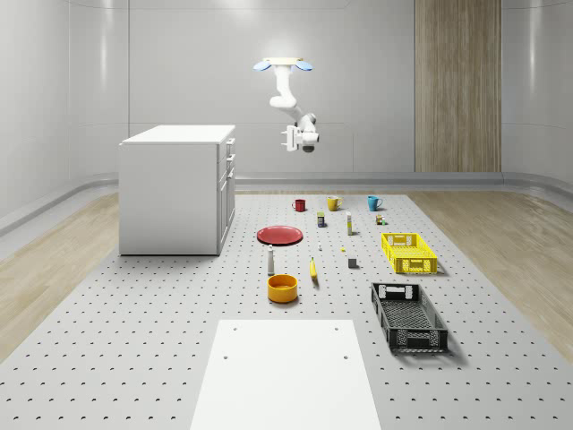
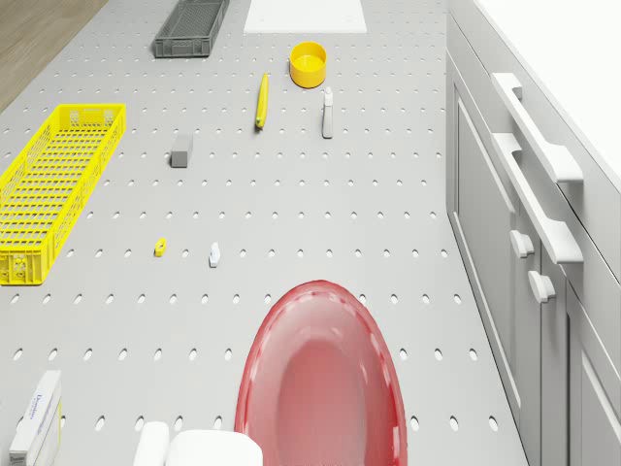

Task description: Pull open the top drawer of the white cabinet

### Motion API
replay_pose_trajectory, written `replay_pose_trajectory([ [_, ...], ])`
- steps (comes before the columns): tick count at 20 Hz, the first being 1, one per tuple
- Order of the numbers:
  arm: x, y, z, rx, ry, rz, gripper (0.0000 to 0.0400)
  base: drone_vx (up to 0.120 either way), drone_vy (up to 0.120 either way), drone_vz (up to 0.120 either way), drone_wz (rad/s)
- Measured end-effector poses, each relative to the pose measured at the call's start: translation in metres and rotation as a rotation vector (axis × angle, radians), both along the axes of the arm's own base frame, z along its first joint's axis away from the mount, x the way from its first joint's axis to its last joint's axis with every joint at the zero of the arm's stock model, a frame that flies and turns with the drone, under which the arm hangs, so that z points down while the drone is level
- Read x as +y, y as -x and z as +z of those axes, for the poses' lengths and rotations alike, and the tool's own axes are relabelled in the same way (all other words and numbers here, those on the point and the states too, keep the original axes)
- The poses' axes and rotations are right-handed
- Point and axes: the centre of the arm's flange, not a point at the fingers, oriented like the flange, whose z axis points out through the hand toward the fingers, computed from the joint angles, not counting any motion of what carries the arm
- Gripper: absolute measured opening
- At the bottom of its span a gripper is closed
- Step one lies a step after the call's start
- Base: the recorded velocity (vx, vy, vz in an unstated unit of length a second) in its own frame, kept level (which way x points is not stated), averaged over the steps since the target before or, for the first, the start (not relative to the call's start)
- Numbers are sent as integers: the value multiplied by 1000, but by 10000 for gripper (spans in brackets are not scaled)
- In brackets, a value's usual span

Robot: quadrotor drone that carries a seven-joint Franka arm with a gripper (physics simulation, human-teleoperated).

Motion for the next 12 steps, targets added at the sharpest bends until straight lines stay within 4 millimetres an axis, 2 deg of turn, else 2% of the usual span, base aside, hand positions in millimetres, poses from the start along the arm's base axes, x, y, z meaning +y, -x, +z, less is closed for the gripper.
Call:
replay_pose_trajectory([
  [12,0,0,0,0,0,0,305,120,-120,0,0],
])
